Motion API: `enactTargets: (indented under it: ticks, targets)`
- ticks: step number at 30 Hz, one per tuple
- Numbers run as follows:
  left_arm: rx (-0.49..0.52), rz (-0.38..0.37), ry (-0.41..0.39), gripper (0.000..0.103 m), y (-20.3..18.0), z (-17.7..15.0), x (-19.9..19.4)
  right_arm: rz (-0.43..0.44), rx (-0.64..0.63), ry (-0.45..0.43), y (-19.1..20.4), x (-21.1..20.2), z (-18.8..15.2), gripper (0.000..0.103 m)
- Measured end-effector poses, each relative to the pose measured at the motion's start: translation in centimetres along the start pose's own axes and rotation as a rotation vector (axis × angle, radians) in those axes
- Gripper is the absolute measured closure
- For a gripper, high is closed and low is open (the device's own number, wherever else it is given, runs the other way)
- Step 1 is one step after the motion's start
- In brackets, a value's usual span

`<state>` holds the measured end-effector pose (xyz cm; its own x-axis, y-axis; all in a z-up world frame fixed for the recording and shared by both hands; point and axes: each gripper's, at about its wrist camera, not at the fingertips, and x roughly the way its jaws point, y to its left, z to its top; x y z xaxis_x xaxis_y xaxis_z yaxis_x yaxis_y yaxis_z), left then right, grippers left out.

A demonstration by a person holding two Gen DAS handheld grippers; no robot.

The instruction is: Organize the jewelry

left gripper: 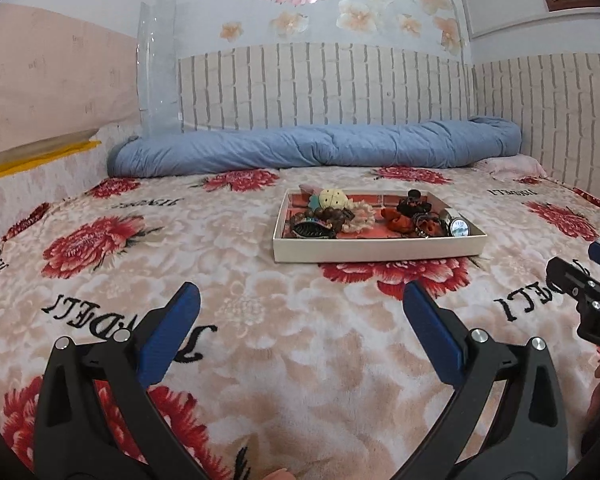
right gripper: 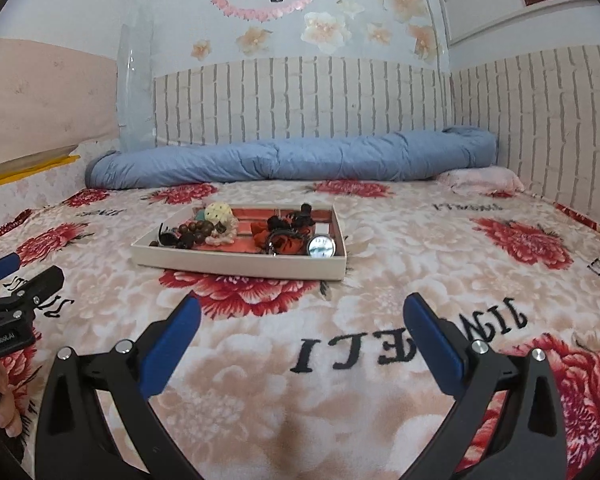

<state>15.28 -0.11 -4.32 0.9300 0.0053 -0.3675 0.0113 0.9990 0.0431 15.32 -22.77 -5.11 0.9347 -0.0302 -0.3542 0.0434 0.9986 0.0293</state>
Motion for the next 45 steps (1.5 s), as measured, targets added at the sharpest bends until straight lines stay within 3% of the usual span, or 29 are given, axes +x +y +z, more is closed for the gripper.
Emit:
enactTargets:
  ticks: [45]
  targets:
    - [0.012,0.003,-0.002,0.005,-0.04,-0.54,0.38,0.005,-0.008,0.015,0.13,0.44,-0.3,0.004]
